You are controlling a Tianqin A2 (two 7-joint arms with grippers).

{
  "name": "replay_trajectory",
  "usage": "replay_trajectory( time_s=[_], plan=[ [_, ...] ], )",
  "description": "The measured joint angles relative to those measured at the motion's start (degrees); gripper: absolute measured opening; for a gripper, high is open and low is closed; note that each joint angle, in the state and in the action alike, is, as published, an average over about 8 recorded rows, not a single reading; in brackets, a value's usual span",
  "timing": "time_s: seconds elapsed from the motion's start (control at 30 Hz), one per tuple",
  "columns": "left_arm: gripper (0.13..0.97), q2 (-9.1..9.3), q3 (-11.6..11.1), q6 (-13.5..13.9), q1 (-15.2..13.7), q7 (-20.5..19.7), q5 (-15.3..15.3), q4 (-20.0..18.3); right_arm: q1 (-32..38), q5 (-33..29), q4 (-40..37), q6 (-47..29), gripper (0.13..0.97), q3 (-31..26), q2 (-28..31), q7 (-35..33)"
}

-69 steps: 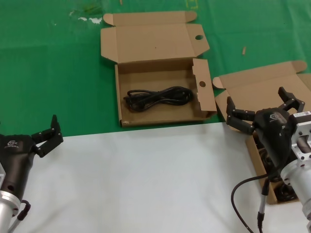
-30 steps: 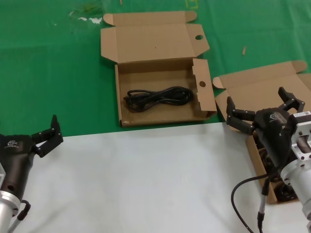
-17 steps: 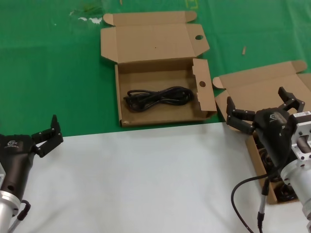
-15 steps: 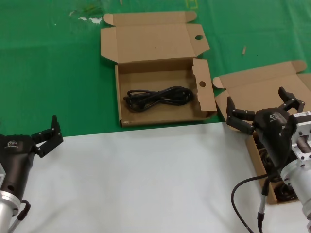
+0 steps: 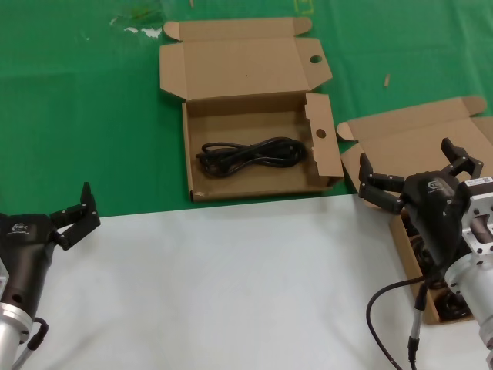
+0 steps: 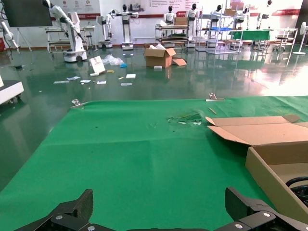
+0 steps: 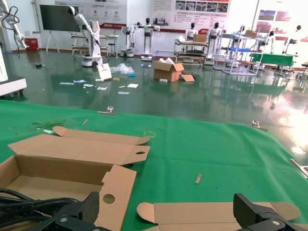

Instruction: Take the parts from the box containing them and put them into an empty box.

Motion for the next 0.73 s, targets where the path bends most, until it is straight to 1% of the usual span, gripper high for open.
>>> replay_trajectory(
  time_s=[0.73],
  plan=[
    [0.966,0.0,0.0,0.0,0.0,0.0,0.0,0.0,0.0,0.0,0.0,0.0,0.966,0.0,0.0,0.0]
  ],
)
